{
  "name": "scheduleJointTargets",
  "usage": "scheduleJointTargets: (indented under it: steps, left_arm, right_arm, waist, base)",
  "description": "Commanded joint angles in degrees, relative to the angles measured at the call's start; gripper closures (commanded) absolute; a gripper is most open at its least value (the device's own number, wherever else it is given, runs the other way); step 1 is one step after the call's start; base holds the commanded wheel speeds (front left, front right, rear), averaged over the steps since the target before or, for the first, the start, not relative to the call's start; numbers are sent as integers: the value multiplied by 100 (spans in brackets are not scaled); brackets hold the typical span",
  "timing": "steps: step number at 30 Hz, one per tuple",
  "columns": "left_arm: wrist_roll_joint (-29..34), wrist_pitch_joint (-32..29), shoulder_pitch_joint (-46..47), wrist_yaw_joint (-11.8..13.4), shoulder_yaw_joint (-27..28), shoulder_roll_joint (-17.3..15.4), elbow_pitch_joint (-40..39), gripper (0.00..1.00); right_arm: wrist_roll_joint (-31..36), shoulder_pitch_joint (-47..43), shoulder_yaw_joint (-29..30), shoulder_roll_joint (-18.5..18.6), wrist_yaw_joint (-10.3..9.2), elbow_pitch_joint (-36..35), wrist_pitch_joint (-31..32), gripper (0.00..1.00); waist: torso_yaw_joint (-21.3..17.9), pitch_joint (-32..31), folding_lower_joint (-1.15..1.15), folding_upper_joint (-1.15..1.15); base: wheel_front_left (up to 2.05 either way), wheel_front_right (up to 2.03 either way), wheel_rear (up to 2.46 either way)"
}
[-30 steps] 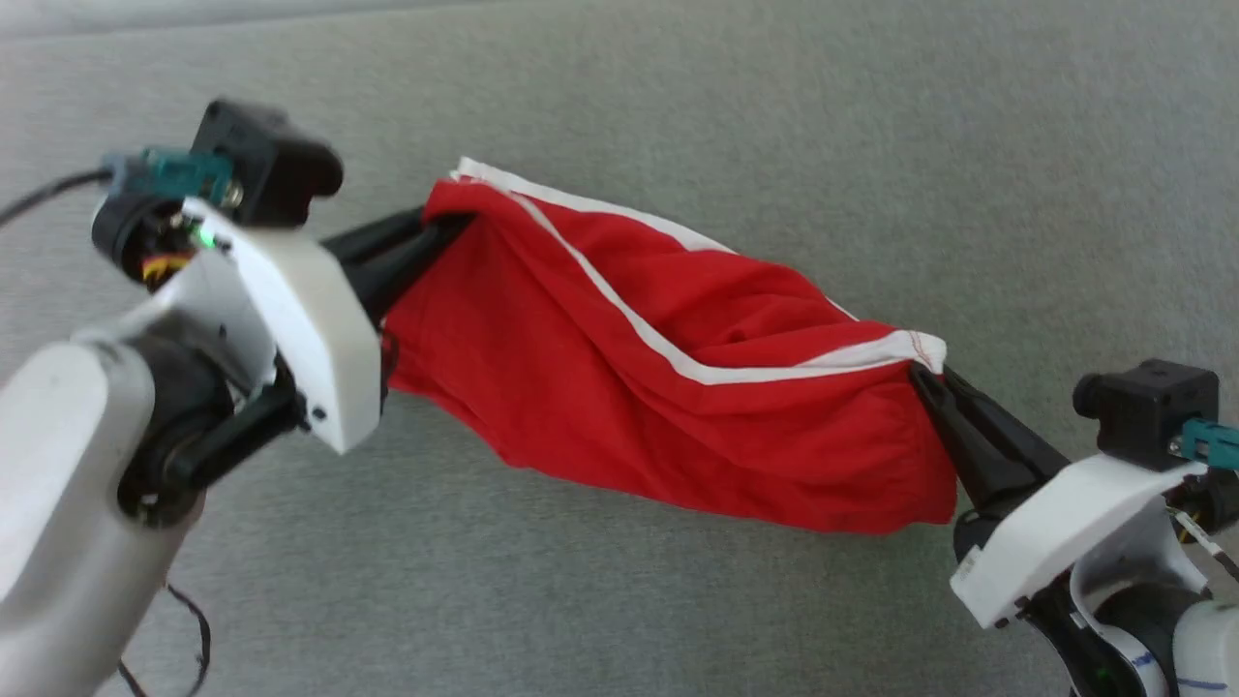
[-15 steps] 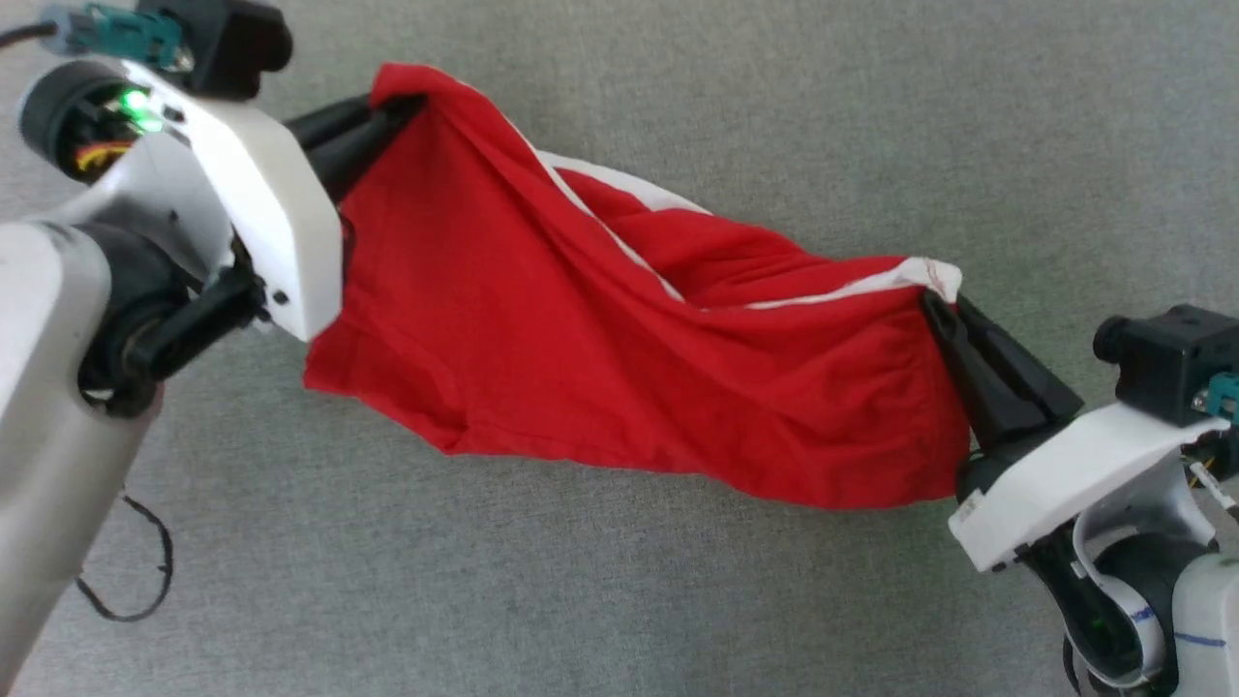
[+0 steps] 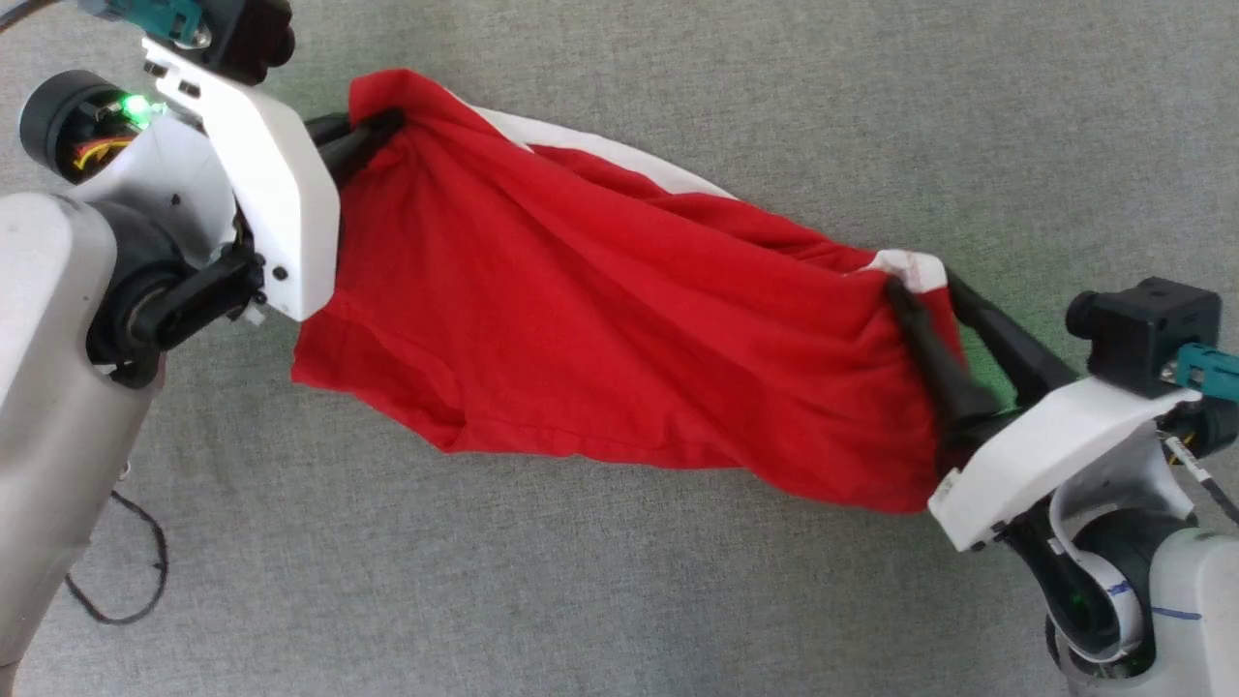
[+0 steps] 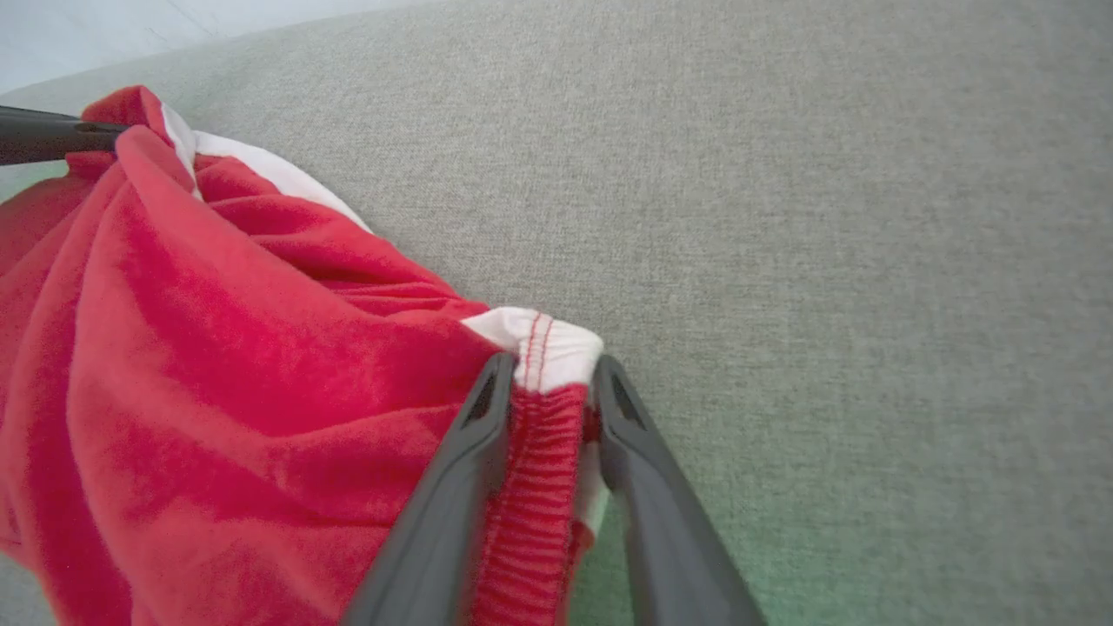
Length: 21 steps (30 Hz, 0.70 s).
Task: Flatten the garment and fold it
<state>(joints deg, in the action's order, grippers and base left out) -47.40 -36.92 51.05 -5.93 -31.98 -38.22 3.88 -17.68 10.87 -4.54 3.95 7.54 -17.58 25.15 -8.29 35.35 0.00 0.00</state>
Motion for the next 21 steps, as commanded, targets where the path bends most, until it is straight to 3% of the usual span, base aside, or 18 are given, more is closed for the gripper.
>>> scheduleJointTargets:
  steps: [1, 11, 18, 21]
  left_arm:
    - [-58, -79, -21, 68, -49, 26, 94, 0]
    - [-255, 273, -286, 150, 42, 235, 176, 0]
    - [-153, 1483, -850, 166, 325, 358, -5, 0]
    - [296, 2408, -1252, 383, 484, 329, -227, 0]
  right_arm:
    - [24, 42, -32, -21, -5, 77, 38, 0]
    - [-46, -82, 58, 9, -5, 116, 110, 0]
    - [-129, -473, 342, -41, -5, 26, -77, 0]
    - [-54, -681, 527, -76, -5, -74, -406, 0]
  waist:
    - [12, -26, 0, 0]
    - [76, -536, 0, 0]
    - [188, -1130, 0, 0]
    - [249, -1360, 0, 0]
  base:
    - [0, 0, 0]
    - [0, 0, 0]
    - [0, 0, 0]
    - [0, 0, 0]
